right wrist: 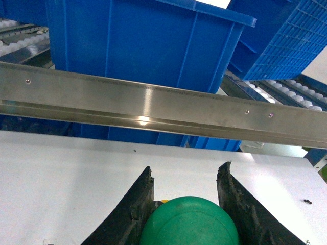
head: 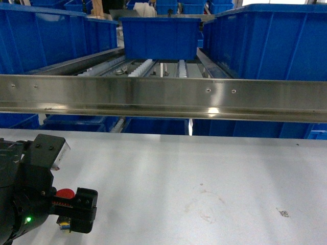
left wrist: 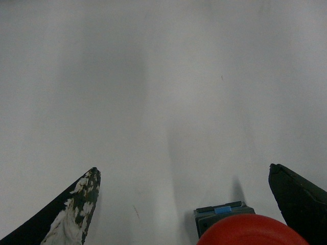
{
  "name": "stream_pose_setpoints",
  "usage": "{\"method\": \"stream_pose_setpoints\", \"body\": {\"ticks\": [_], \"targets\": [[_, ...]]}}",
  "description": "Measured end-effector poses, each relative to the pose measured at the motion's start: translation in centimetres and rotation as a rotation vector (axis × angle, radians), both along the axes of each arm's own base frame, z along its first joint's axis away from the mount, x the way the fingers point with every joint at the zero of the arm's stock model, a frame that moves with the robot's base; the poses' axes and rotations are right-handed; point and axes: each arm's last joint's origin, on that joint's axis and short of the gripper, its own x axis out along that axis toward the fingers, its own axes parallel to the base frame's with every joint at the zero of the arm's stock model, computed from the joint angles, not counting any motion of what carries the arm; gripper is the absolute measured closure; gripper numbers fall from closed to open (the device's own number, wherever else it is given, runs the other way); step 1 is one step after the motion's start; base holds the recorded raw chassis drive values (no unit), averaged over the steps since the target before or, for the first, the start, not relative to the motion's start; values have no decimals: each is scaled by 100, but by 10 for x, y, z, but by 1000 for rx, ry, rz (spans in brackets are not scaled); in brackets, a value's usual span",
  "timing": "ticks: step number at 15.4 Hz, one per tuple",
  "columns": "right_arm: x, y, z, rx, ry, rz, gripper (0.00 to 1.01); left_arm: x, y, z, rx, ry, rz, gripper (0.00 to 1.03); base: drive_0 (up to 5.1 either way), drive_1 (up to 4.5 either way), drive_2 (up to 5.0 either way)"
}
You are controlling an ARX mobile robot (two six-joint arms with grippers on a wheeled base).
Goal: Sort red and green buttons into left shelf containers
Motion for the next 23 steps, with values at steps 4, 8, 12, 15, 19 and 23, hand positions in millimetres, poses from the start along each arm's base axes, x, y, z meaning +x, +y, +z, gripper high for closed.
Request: {"method": "stream_pose_setpoints", "body": {"ticks": [4,8,12,15,19,23], "targets": [[0,0,0,0,0,0,68,0,-1,0,10,0,-12,38,0,0,0],[0,0,0,0,0,0,68,0,-1,0,10,0,-11,73,0,0,0],[0,0,0,0,0,0,68,-1,0,2,19,-20,-14,73,0,0,0],[0,0,0,0,0,0,68,-9,17,47,81,-213,-34,74,0,0,0],[0,0,0,0,0,0,68,-37,28,108,114,-390,-134,74,0,0,0],[0,0,0,0,0,0,68,-72,37,161,150,-580,-158,74,0,0,0]]}}
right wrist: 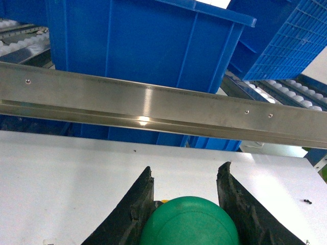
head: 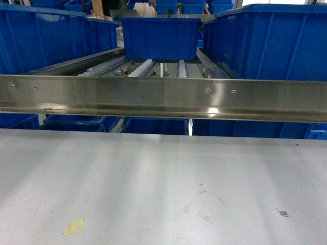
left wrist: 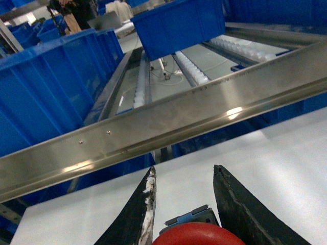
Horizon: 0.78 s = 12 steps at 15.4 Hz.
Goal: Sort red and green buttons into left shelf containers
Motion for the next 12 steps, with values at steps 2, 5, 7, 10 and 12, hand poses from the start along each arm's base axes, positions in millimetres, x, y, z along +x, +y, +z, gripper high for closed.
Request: {"method": "stream_pose_setpoints", "body": {"ticks": [2,5,7,10,12], "targets": [[0,0,0,0,0,0,68,-5,2,8,7,-32,7,74,0,0,0],[0,0,0,0,0,0,68,-4,2,6,16,-23,6,74,0,0,0],[0,0,0,0,0,0,68,-4,2,6,17,-23,6,74,8,-296,313],[0,0,0,0,0,0,68,-4,2,6,17,-20,6,74,11,-422,444],[0,0,0,0,0,0,68,-4,2,6,17,-20,6,74,14,-410,439]]}}
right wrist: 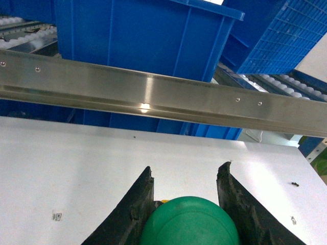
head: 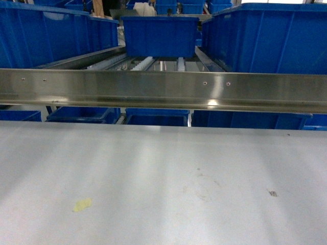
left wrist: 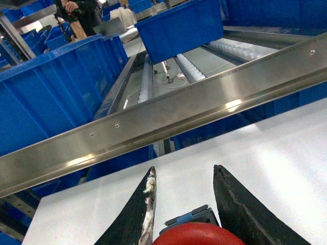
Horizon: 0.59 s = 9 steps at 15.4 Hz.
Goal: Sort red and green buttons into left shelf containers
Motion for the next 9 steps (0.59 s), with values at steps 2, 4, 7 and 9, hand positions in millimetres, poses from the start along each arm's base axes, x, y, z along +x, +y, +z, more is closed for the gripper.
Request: {"method": "stream_pose_setpoints", "body": {"ticks": [2,4,7,9], "targets": [[0,0,0,0,1,0,68,0,0,0,0,0,0,74,7,-380,394],[0,0,0,0,1,-1,68,0,0,0,0,0,0,74,-306,-144,459],[0,0,0,-1,1,-6,68,0,0,0,0,0,-2,74,-350,-78,426],[0,0,0,-1,-1,-6,68,0,0,1,0,-2,-2,74,-384,-41,414]]}}
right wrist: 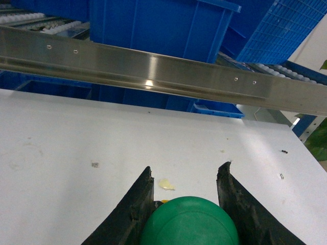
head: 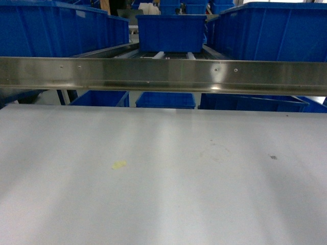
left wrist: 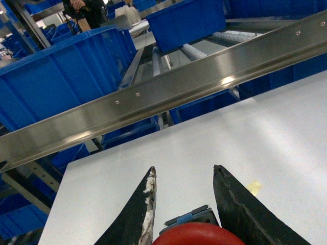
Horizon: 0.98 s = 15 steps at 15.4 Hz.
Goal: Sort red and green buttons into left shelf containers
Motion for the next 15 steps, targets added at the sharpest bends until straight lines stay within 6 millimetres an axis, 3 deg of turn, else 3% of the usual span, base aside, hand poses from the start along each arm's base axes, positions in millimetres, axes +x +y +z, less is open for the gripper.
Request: {"method": "stream_pose_setpoints", "body": {"ticks": [9,15], "targets": [[0,0,0,0,-1,0,68,0,0,0,0,-1,0,74,-413,24,377],[0,0,0,0,-2,0,68,0,0,0,0,-1,0,74,-470,217,289]]}}
